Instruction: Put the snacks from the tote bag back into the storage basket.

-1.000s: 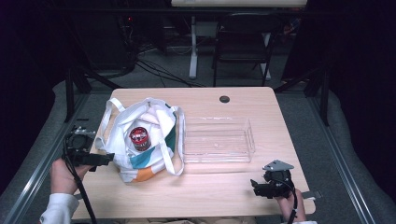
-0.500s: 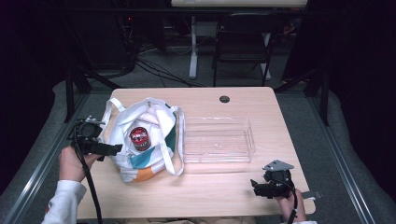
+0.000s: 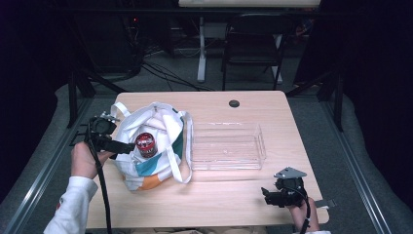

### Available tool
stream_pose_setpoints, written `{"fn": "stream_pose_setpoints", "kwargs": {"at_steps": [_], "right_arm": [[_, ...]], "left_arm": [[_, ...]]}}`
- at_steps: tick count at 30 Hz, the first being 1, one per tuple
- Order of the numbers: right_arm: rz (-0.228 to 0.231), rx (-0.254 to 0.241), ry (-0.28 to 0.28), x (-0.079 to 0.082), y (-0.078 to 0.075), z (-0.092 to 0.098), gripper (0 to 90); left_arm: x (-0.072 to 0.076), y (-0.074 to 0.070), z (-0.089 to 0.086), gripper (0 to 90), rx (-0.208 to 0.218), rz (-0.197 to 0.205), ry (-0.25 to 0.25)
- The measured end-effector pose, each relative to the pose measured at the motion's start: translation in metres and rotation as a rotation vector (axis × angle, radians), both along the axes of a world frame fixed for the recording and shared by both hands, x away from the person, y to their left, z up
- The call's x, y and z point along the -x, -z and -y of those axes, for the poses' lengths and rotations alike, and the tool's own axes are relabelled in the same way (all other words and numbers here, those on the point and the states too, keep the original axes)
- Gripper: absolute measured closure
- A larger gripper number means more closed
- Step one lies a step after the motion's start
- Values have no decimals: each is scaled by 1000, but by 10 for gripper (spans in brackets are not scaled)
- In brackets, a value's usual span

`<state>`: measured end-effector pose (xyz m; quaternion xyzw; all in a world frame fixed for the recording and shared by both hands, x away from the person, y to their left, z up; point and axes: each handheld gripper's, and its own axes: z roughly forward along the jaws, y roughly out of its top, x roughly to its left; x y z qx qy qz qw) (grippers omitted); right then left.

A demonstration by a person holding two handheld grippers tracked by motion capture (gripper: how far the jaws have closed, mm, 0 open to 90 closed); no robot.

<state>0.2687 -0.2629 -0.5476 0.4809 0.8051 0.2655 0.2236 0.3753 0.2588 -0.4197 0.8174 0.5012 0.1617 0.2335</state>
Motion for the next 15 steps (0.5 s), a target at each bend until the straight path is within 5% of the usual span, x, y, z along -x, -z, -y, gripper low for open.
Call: {"fn": "stream_pose_setpoints", "kwargs": {"at_steps": [15], "right_arm": [[1, -1, -1, 0, 0, 0, 140]], "left_arm": [[-21, -7, 21, 2, -18, -1, 39]]}}
